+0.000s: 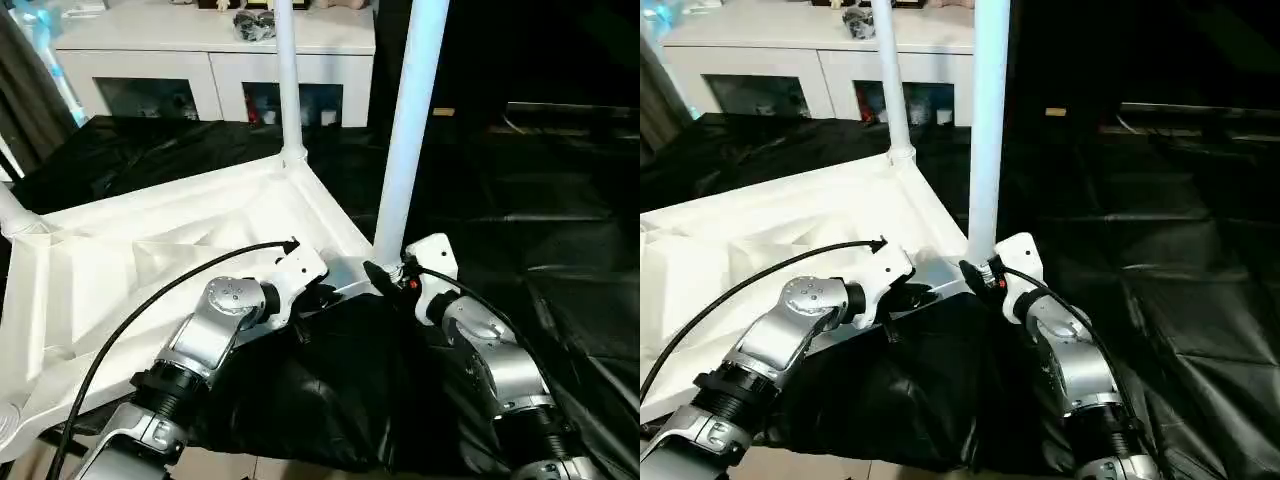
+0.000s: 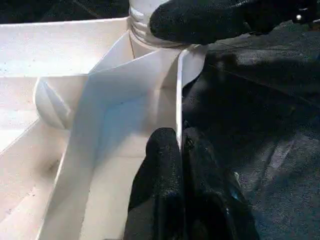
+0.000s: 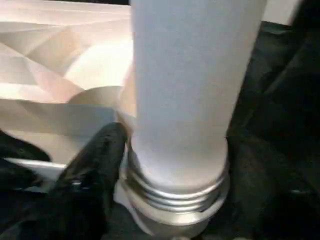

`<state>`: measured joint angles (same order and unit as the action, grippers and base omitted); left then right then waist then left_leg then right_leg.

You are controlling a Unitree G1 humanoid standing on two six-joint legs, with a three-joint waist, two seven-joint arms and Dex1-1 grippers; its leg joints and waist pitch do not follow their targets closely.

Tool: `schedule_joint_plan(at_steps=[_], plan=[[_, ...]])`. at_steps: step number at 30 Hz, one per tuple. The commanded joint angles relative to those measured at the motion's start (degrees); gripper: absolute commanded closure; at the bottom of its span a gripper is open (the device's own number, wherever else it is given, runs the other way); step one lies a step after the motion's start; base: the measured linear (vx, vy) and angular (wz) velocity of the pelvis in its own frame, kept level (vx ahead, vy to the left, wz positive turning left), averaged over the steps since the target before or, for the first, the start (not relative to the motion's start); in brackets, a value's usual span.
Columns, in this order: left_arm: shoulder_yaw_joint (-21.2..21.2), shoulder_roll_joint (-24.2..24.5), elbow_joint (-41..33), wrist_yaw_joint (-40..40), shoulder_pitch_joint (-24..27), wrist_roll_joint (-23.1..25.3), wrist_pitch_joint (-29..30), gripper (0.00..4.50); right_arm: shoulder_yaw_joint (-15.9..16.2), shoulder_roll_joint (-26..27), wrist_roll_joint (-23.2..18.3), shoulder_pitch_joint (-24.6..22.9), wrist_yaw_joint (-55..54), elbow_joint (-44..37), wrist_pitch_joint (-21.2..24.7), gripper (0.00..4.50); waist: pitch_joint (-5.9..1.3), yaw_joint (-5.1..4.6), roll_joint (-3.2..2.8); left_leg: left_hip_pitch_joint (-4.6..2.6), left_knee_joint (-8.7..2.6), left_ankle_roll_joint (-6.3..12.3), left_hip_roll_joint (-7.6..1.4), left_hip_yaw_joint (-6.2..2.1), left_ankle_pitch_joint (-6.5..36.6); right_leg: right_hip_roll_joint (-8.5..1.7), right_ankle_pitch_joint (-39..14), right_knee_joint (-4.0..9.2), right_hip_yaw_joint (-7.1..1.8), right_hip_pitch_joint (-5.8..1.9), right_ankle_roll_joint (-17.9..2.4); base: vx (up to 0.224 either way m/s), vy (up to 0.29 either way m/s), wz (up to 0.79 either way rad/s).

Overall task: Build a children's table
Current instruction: Rotate leg to tighten

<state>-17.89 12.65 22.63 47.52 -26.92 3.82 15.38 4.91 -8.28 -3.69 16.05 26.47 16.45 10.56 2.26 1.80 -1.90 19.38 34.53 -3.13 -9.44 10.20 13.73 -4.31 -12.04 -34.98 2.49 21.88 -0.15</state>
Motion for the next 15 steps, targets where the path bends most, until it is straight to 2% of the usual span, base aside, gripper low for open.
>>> schedule_joint_plan(at_steps=[1, 2, 3, 5, 8, 10, 12, 13, 15], plan=[[-3.62, -1.19, 0.26, 1.59, 1.13, -0.51, -2.46, 4.5, 7.56, -0.51, -2.23, -0.45, 11.5, -3.88, -0.15, 0.77, -2.14, 0.13, 0.86, 0.4, -5.05, 2.21, -3.49, -1.4, 10.4, -4.3, -16.59, 5.43, -3.09, -1.58, -10.79, 0.0, 0.0, 0.0], [-3.16, 0.47, -0.61, 3.96, 1.72, -1.23, -3.76, 4.5, 7.66, -3.96, -1.82, -0.66, 15.09, -4.33, -0.68, 0.77, -2.36, 0.25, 1.03, 0.55, -4.73, 3.46, -3.53, -1.27, 8.52, -4.26, -13.54, 5.01, -2.98, -1.88, -11.67, 0.0, 0.0, 0.0], [-3.04, 0.99, -0.83, 4.81, 1.87, -1.5, -4.34, 4.5, 7.64, -4.91, -1.82, -0.64, 16.11, -4.34, -0.85, 0.77, -2.4, 0.38, 0.92, 0.51, -4.62, 3.94, -3.55, -1.23, 7.89, -4.29, -12.53, 4.94, -3.02, -1.81, -12.1, 0.0, 0.0, 0.0], [-2.53, 2.28, -1.53, 7.09, 2.32, -2.55, -5.05, 4.5, 7.31, -7.13, -2.3, -0.46, 18.91, -4.24, -1.43, 0.77, -2.63, 0.3, 0.97, 0.98, -4.37, 5.15, -3.47, -1.18, 4.8, -4.36, -8.17, 4.31, -2.88, -2.25, -13.35, 0.0, 0.0, 0.0], [-0.43, 4.45, -3.78, 12.13, 3.41, -6.31, -4.22, 4.5, 6.21, -10.93, -3.48, 0.86, 24.24, -3.01, -2.46, 0.77, -2.75, 0.24, 1.09, 1.21, -4.08, 6.78, -3.43, -1.17, 2.42, -4.33, -4.07, 3.7, -2.65, -2.55, -15.03, 0.0, 0.0, 0.0], [-0.31, 6.26, -4.59, 15.21, 3.92, -7.09, -4.72, 4.5, 5.97, -12.64, -4.01, 1.77, 27.19, -2.32, -3.01, 0.77, -3.06, 0.26, 0.99, 1.03, -3.79, 8.28, -3.59, -1.15, 0.15, -4.24, -1.1, 3.18, -2.54, -2.41, -16.17, 0.0, 0.0, 0.0], [-0.29, 7.52, -4.97, 17.23, 4.21, -7.48, -4.56, 4.5, 5.81, -13.76, -4.74, 2.43, 29.63, -2.01, -3.07, 0.77, -3.22, 0.22, 1.44, 1.11, -3.57, 9.27, -3.57, -1.1, -1.77, -4.07, 1.91, 2.76, -2.45, -2.43, -16.91, 0.0, 0.0, 0.0], [-0.26, 8.16, -4.96, 18.18, 4.27, -7.58, -4.84, 4.5, 5.84, -14.38, -5.24, 2.82, 31.28, -1.9, -2.93, 0.77, -3.31, 0.34, 1.26, 1.06, -3.25, 10.94, -3.59, -1.07, -3.72, -4.11, 4.83, 2.39, -2.41, -2.21, -17.65, 0.0, 0.0, 0.0], [-0.24, 9.71, -5.18, 20.41, 4.41, -8.15, -4.82, 4.5, 6.38, -15.9, -5.84, 3.77, 35.23, -1.45, -3.06, 0.77, -3.54, 0.54, 1.52, 1.0, -2.95, 12.32, -3.61, -1.01, -5.14, -4.06, 7.45, 1.93, -2.36, -2.16, -18.45, 0.0, 0.0, 0.0]])
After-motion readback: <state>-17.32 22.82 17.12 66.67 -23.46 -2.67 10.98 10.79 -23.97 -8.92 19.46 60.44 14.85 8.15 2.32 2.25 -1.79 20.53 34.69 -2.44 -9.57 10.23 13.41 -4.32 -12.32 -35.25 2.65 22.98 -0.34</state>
